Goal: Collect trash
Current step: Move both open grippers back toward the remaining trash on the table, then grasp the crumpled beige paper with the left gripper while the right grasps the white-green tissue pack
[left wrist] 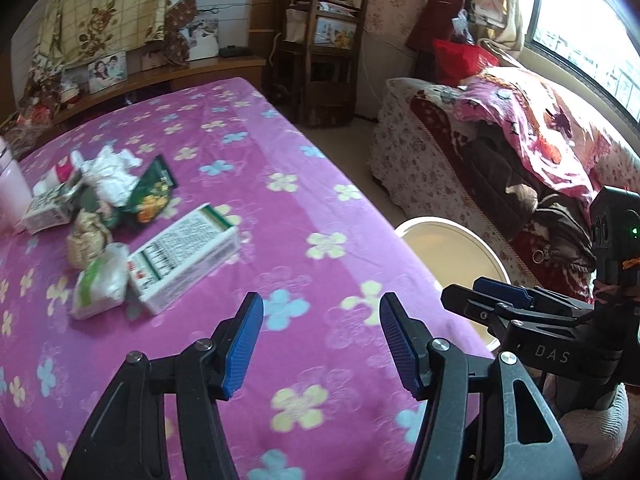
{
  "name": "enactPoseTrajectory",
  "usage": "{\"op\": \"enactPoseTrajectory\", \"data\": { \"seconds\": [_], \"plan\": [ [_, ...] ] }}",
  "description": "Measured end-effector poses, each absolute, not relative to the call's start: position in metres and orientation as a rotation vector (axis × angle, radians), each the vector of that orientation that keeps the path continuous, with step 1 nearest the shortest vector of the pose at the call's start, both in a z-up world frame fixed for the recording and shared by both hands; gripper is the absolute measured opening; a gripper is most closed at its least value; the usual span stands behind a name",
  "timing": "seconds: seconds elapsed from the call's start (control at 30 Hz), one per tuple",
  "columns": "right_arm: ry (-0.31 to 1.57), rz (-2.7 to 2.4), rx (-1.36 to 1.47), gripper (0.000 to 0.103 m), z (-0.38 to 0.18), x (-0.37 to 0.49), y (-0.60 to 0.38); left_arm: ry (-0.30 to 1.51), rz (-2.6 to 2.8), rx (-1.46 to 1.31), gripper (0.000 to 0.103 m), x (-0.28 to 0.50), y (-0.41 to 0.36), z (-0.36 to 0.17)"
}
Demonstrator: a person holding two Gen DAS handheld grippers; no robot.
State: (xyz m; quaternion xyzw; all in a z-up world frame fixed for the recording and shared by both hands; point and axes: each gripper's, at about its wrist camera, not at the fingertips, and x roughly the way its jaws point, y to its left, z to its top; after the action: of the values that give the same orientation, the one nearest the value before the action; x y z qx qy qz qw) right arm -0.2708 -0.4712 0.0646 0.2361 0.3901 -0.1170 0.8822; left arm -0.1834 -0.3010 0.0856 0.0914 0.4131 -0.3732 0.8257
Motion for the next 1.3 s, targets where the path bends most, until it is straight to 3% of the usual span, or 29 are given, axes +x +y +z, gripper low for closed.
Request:
{"op": "enactPoseTrajectory", "data": {
  "seconds": [0.53,1.03,1.07,1.1,1.17,1.3],
  "plan": [
    [0.862,-0.067,0.394,0.066,0.070,-0.208,-0.386,0.925,-0.555,0.076,0.063,-0.101,-0.171,0.076],
    [0.876,0.075,0.363,0.066,0.076,-0.157,-0.345,0.977,-0.416,0.071,0.064,0.016,-0.184,0.040],
    [0.877,0.085,0.366,0.066,0.077,-0.154,-0.344,0.989,-0.424,0.062,0.057,0.019,-0.185,0.037],
    [0.878,0.095,0.371,0.066,0.077,-0.150,-0.342,1.003,-0.437,0.054,0.042,0.021,-0.186,0.034],
    [0.880,0.117,0.377,0.066,0.077,-0.142,-0.339,1.024,-0.488,0.029,0.030,0.021,-0.184,0.031],
    [0.875,0.170,0.366,0.066,0.080,-0.119,-0.329,0.991,-0.466,0.067,0.025,0.008,-0.168,0.044]
  ]
}}
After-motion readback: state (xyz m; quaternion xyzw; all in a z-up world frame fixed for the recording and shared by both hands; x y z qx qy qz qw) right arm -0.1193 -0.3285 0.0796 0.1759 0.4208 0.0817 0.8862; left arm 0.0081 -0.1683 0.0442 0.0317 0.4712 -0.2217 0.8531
